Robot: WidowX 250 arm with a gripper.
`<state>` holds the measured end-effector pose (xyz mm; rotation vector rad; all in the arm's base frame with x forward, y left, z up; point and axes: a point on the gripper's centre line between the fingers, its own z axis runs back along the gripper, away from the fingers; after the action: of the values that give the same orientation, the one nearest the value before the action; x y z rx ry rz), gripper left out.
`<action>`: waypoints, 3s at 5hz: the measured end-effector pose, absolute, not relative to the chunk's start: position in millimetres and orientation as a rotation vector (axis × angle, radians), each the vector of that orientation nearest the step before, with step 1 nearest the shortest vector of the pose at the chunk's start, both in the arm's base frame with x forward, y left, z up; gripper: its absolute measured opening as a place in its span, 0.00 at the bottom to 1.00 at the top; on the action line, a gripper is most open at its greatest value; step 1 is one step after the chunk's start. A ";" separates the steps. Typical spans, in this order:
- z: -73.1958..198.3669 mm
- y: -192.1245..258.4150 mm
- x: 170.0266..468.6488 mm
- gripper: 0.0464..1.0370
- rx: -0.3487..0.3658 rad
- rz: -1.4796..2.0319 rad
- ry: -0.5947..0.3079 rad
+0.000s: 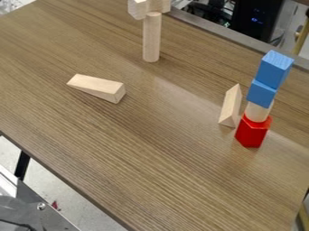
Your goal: Move the puzzle piece beside the triangle piece
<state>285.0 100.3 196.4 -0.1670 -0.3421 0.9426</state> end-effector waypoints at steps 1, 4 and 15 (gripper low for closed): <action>186.8 99.1 284.5 0.96 -0.165 0.945 -0.308; 176.5 25.8 297.1 0.96 -0.184 0.720 -0.273; 79.5 74.9 268.5 0.96 0.022 1.743 -0.197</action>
<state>268.5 74.9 79.5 0.0220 -0.1967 1.7428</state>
